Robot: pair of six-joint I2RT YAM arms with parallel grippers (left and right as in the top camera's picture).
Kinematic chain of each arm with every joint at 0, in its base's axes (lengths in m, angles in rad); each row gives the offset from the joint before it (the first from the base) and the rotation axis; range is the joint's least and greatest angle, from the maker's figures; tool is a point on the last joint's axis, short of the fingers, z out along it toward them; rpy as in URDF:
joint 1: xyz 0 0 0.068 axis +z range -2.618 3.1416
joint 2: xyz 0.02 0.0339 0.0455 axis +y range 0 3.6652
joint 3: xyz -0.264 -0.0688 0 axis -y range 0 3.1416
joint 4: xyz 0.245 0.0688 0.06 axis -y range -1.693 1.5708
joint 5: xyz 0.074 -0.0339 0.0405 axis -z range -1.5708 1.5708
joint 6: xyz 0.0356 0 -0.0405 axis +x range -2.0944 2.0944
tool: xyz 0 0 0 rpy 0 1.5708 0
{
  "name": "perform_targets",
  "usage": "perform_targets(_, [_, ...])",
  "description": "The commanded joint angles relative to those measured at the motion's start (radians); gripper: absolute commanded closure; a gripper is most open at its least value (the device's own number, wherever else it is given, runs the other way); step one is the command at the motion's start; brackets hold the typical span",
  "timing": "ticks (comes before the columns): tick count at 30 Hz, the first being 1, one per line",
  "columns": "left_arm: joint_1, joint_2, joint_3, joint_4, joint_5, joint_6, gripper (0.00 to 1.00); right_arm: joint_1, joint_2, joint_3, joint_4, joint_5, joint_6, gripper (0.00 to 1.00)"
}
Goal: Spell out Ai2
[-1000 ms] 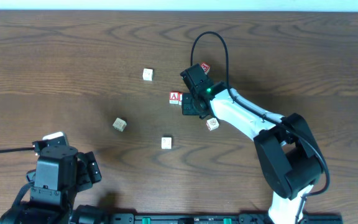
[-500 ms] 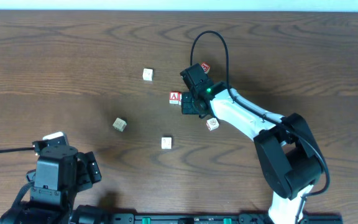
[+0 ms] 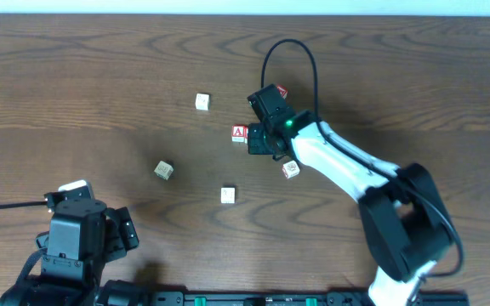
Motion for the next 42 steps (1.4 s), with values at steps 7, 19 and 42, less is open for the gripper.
perform_targets(7, [0.003,-0.003,0.004,0.001,0.000,-0.004,0.05,0.040,-0.333,-0.046,-0.143,0.217,0.042,0.99])
perform_targets(19, [0.003,-0.003,0.004,0.001,0.000,-0.004,0.05,0.091,-1.058,-0.516,-0.239,0.248,0.093,0.99])
perform_targets(42, [0.003,-0.003,0.004,0.001,0.000,-0.004,0.05,0.090,-1.572,-0.615,-0.370,0.345,0.093,0.01])
